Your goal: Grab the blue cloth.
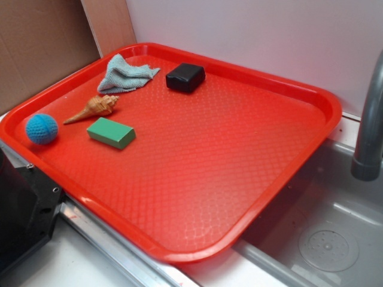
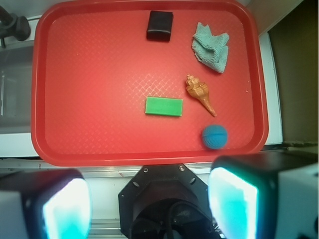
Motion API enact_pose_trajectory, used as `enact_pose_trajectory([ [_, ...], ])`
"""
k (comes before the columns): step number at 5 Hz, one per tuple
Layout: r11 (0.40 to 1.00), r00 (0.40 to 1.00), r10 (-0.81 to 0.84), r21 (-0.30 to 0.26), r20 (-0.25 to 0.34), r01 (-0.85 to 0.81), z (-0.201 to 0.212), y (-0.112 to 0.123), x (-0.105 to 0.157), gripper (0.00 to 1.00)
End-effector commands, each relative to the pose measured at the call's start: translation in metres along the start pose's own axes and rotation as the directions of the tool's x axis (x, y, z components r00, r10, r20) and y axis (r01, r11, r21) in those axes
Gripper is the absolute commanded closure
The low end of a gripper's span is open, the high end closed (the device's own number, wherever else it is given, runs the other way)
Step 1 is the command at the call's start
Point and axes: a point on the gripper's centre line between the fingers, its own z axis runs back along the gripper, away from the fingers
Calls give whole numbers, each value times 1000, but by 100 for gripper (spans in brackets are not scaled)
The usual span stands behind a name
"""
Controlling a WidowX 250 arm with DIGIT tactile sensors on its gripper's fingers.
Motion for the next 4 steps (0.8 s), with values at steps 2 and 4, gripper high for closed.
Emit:
enact_pose_trajectory([
  [2, 991, 991, 130, -13, 18, -130, -8, 7, 8, 0],
  [4, 882, 880, 470, -48, 69, -468, -43, 32, 27, 0],
])
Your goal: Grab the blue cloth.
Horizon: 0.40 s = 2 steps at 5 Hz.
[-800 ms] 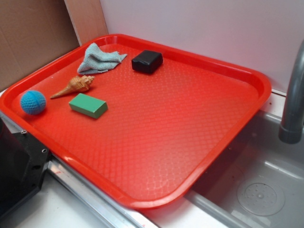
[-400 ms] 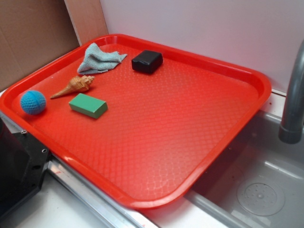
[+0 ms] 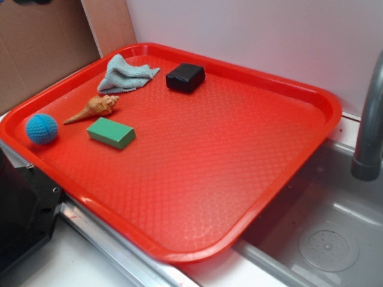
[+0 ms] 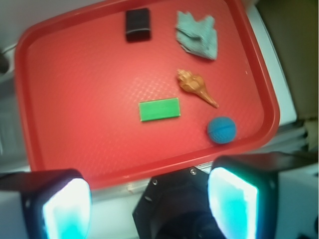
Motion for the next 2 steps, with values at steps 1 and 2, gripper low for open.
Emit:
enact_pose_trajectory([
  [1, 931, 917, 360, -3, 171, -365, -32, 29, 34, 0],
  [2, 874, 845, 474, -15, 249, -486, -50, 48, 53, 0],
])
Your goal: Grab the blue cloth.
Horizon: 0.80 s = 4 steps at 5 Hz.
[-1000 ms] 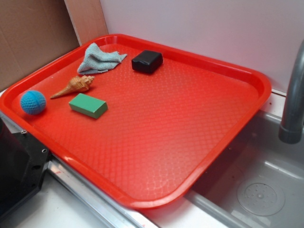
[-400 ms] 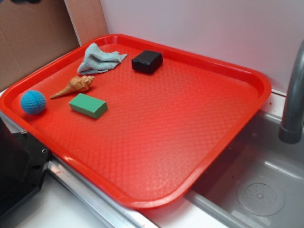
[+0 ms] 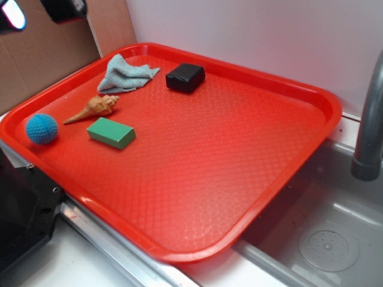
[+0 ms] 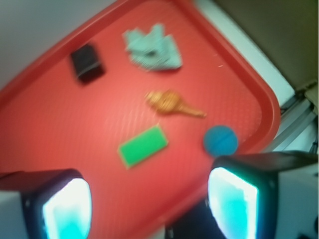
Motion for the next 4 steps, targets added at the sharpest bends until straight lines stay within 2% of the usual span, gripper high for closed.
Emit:
enact_pose_trajectory([
  [1, 978, 970, 197, 36, 143, -204, -37, 20, 46, 0],
  [3, 959, 935, 256, 54, 244, -277, -92, 16, 96, 0],
  [4, 967, 943, 238, 32, 232, -252, -109, 15, 111, 0],
])
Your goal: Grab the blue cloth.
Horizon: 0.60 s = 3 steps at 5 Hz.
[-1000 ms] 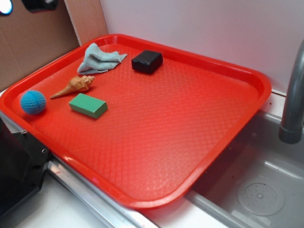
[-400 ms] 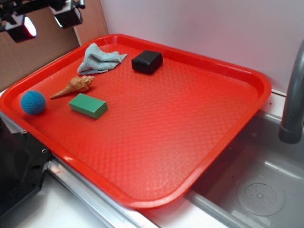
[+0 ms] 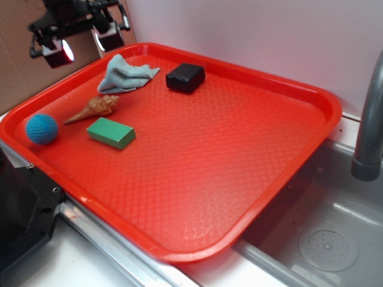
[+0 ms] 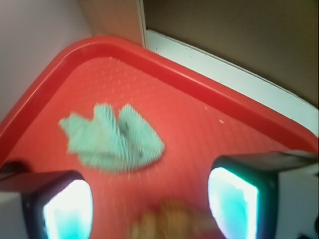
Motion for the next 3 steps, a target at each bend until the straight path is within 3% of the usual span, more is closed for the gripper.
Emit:
enact_pose_trajectory([
  [1, 1000, 999, -22, -13, 36, 22, -31, -14, 33, 0],
  [2, 999, 1000, -28, -19, 8, 28, -41, -15, 30, 34],
  [3, 1000, 1000, -19, -9, -23, 19, -49, -14, 27, 100],
])
